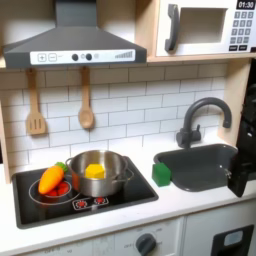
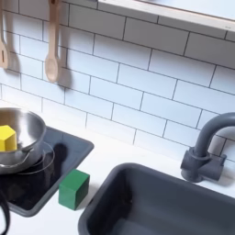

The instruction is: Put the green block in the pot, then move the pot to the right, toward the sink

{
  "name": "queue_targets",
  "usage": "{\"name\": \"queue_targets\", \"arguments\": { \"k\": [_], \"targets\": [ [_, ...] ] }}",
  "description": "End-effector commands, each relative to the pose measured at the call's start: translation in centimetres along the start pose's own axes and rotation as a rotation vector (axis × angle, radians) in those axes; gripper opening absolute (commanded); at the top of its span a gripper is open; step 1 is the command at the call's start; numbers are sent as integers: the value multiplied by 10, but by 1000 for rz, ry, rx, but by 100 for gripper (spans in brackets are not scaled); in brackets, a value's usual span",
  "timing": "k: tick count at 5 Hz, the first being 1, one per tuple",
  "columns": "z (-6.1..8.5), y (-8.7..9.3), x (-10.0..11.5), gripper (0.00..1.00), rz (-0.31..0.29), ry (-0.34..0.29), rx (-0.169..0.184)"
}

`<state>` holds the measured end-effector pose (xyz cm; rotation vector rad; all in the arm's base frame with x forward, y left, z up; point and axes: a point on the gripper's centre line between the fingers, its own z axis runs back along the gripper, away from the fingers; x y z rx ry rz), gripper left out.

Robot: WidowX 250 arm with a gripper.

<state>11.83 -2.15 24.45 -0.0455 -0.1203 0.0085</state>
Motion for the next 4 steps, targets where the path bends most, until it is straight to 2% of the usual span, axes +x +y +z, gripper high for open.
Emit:
{"name": "queue_targets", "arguments": {
  "k": [1,2,4],
  "targets": [
    [0,0,0,100,0,0,0],
    [-1,4,15,100,-9,-11,6],
    [-6,12,44,100,22,-13,17]
  ]
}}
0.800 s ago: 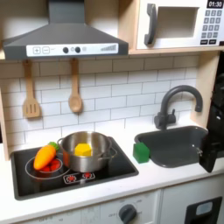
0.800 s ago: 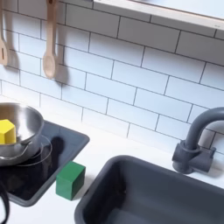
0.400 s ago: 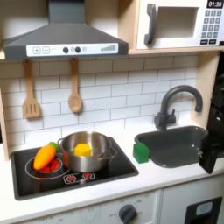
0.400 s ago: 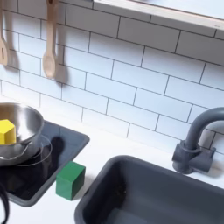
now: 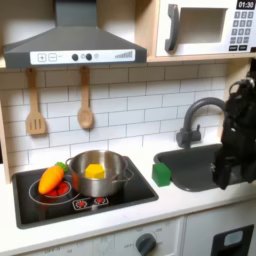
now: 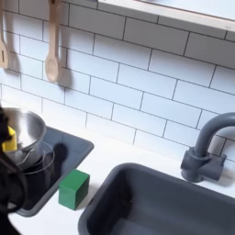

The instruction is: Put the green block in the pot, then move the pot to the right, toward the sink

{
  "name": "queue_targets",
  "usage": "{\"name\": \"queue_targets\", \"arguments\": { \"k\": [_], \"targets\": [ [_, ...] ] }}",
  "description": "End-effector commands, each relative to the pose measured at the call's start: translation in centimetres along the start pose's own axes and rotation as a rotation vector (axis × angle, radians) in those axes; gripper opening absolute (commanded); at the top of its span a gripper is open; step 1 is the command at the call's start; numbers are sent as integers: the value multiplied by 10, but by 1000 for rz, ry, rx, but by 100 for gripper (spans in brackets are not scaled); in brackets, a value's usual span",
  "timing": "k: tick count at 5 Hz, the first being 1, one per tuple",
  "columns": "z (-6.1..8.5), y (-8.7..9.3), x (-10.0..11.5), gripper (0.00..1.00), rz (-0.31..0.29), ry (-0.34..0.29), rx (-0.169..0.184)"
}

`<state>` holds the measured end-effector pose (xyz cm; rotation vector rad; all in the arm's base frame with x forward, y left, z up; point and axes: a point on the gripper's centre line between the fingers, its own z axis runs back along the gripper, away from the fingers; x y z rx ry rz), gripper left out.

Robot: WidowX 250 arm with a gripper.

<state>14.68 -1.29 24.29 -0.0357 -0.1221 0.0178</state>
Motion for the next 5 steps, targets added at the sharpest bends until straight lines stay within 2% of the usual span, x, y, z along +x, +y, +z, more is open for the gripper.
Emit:
{"name": "queue_targets", "arguments": {
  "k": [1,3,5],
  "targets": [
    [-7,5,29,100,20,-8,14],
    [-12,12,60,100,22,-25,24],
    [-17,13,81,100,21,-31,27]
  ]
}}
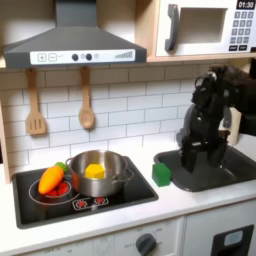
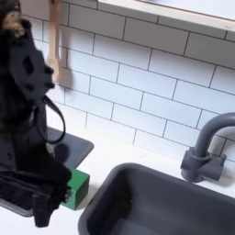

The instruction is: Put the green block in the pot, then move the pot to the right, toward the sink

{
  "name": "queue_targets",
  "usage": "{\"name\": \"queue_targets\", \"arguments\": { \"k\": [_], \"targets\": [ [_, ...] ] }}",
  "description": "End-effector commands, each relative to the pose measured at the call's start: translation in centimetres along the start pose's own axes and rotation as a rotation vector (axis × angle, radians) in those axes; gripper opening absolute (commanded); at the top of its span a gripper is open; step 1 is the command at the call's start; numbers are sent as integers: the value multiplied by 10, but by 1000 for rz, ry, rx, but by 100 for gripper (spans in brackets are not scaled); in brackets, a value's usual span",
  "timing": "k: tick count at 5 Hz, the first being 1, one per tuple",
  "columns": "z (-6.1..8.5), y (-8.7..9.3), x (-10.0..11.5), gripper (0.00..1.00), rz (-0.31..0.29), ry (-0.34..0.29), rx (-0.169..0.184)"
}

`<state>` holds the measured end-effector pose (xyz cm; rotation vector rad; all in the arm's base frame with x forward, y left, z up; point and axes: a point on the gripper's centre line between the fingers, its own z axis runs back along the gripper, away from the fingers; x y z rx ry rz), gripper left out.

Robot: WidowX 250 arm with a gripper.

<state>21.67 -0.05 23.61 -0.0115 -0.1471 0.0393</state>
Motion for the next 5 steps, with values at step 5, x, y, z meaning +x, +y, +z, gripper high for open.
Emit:
{"name": "queue_targets", "arguments": {
  "k": [5],
  "targets": [
    [-31,6,80,100,27,-9,24]
  ]
}}
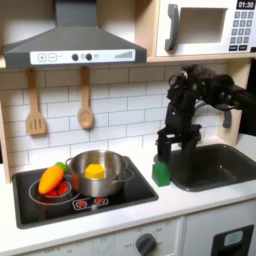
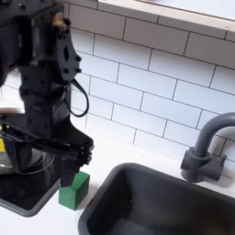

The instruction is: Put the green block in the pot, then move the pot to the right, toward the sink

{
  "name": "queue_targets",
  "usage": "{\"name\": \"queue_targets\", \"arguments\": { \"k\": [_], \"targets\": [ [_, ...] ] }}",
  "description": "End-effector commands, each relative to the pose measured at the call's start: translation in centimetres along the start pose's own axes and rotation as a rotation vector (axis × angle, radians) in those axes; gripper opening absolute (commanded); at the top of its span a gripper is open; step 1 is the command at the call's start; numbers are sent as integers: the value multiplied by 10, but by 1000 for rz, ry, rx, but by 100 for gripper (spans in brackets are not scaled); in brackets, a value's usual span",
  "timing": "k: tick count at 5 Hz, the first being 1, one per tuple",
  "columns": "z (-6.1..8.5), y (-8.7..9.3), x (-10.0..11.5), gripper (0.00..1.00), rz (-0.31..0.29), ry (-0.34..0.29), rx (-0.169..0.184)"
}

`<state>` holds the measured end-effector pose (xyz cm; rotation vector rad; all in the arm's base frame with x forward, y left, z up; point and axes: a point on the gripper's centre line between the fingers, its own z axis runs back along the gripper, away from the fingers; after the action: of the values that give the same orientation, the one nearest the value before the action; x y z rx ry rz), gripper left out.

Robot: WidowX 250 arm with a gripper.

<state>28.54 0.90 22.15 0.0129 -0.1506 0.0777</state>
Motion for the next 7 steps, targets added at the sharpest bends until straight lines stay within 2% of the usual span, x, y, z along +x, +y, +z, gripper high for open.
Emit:
{"name": "queue_targets", "arguments": {
  "k": [1,2,4,5,6,7],
  "targets": [
    [-12,-5,21,100,-18,-4,-3],
    [-18,-10,30,100,-20,2,-12],
    [-32,-15,45,100,-34,16,-8],
    [-38,-13,50,100,-24,27,16],
    [-45,-10,48,100,-16,48,12],
    [-46,-14,47,100,-20,51,8]
  ]
}}
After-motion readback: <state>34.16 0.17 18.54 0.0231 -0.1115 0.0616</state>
